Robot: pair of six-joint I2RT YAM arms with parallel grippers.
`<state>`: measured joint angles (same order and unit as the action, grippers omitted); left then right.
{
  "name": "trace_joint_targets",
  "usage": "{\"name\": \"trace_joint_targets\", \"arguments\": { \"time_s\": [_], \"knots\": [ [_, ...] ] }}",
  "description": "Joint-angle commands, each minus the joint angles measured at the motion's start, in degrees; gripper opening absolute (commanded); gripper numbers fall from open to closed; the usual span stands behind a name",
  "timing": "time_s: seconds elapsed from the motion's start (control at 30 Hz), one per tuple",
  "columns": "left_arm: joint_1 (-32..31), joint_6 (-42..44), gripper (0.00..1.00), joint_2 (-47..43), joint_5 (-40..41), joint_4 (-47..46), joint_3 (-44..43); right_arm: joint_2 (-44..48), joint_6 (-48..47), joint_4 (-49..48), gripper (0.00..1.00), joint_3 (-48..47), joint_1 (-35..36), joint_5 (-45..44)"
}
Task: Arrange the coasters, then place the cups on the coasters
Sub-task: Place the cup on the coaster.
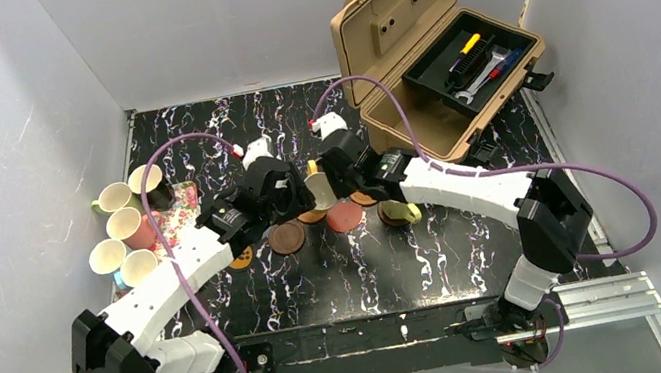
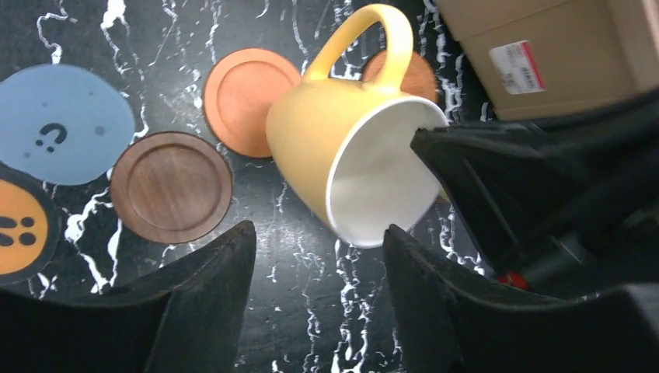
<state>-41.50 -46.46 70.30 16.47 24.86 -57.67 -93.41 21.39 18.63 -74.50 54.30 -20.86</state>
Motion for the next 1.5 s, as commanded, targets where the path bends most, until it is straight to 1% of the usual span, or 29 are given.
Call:
{"name": "trace_joint_targets", "arguments": {
  "time_s": [0.0,0.07,0.2,0.27,0.37,0.43,0.53,0.57,0.63,0.73,0.8,0.87,1.03,1.47],
  "knots": [
    [-0.16,8.97,0.66,-1.87,-4.11,0.77,-2.93,4.74,-8.11,-2.01,0.01,-0.7,-3.33,2.0],
    [-0.12,11.49,0.77,-1.71,-3.61,3.51,-4.08,4.73,-9.96,0.03,0.01,-1.7,-5.17,2.79],
    [0.34,15.75,0.97,-6.61,-4.69,1.49,-1.75,5.0,-13.63,2.95,0.01,-3.28,-9.46,8.22],
    [1.87,19.42,0.98,-7.84,-6.78,1.24,-1.36,5.28,-16.94,3.44,0.01,-3.8,-10.79,11.85],
    [5.63,24.42,0.98,-8.37,-6.13,3.04,-1.62,3.98,-20.04,6.62,0.01,-6.28,-12.05,14.98],
    [10.94,26.62,0.98,-9.08,-7.69,3.5,-1.03,2.92,-21.23,9.33,0.01,-8.03,-13.9,17.13],
    [20.76,29.32,0.98,-10.15,-12.7,2.98,-0.58,2.13,-23.56,11.25,0.01,-9.4,-16.42,20.39],
    [23.15,30.37,0.98,-10.55,-13.2,2.44,-0.55,1.91,-24.34,11.83,0.01,-9.97,-17.08,22.62],
    [25.92,33.64,0.98,-11.29,-11.31,0.45,-0.05,1.38,-25.01,12.44,0.01,-10.74,-17.97,24.01],
    [26.66,38.91,0.98,-11.23,-4.88,-2.78,1.17,0.13,-25.34,13.01,0.01,-11.82,-19.19,24.73],
    [27.13,40.4,0.98,-10.76,-2.76,-4.81,2.83,-0.87,-25.05,13.26,0.01,-12.64,-19.7,24.46],
    [28.28,39.72,0.98,-10.56,-3.19,-7.2,5.47,-1.34,-24.33,13.03,0.01,-13.19,-20.07,23.94],
    [28.66,37.7,0.98,-9.74,-4.42,-7.14,5.53,-2.92,-23.41,12.79,0.01,-13.47,-20.15,21.28],
    [28.66,37.24,0.98,-8.45,-4.13,-6.55,4.94,-5.44,-22.81,12.56,0.01,-12.8,-20.16,16.22]
  ]
}}
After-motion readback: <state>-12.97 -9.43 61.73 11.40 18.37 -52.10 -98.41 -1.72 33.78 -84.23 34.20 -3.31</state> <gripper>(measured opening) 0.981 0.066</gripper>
